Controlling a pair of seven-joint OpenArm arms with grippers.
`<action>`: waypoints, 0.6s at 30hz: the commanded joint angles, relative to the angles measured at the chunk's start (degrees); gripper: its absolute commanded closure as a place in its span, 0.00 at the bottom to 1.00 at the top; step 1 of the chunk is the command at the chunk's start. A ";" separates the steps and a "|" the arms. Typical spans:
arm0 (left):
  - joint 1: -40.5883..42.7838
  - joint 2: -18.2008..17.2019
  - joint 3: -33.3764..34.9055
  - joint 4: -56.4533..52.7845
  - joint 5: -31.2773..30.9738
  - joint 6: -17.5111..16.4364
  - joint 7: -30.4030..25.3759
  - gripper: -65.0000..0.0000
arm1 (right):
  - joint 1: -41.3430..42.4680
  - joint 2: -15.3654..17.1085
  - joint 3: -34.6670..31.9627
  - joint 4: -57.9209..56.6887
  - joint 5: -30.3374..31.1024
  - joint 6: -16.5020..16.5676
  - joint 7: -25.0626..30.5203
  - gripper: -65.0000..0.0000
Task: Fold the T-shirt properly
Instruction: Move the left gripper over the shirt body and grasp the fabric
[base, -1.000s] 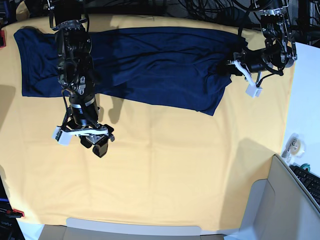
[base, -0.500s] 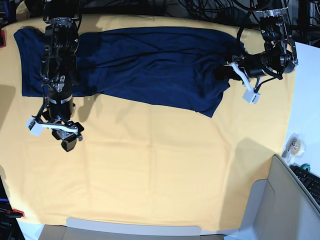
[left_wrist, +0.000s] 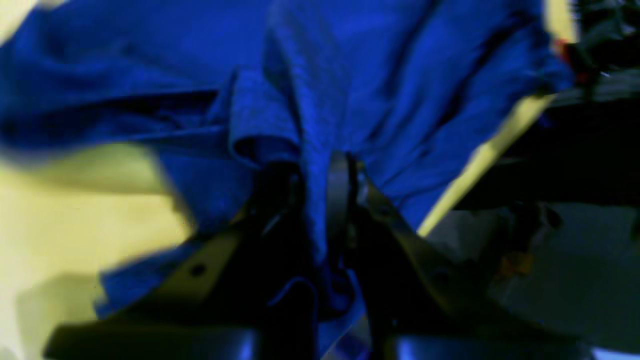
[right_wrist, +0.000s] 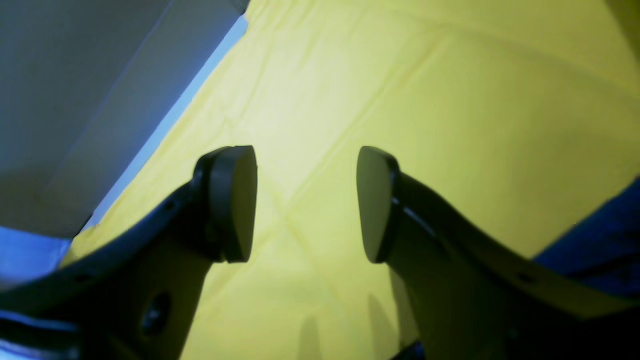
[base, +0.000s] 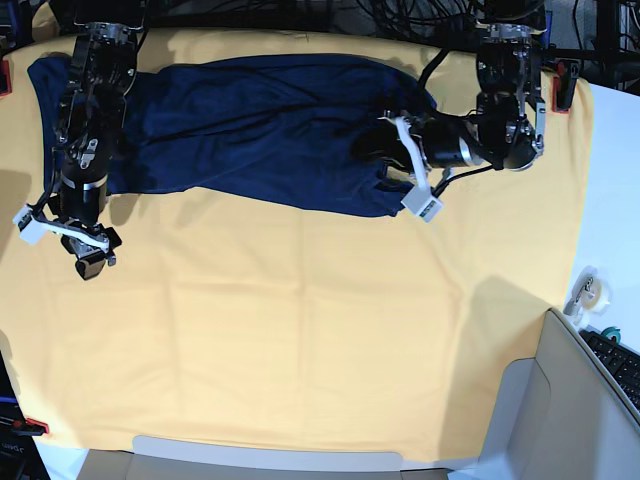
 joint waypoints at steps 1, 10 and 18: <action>-0.55 0.43 0.44 1.06 -1.22 -0.09 -0.31 1.00 | 0.37 0.75 0.63 1.20 -0.09 0.82 1.43 0.51; -6.62 5.53 7.92 1.15 -1.22 1.94 -0.31 1.00 | -0.43 0.75 2.91 1.20 -0.09 0.82 1.43 0.51; -11.10 8.52 16.36 0.89 -1.13 8.44 -0.31 1.00 | -0.51 0.75 2.91 1.20 -0.09 0.82 1.43 0.51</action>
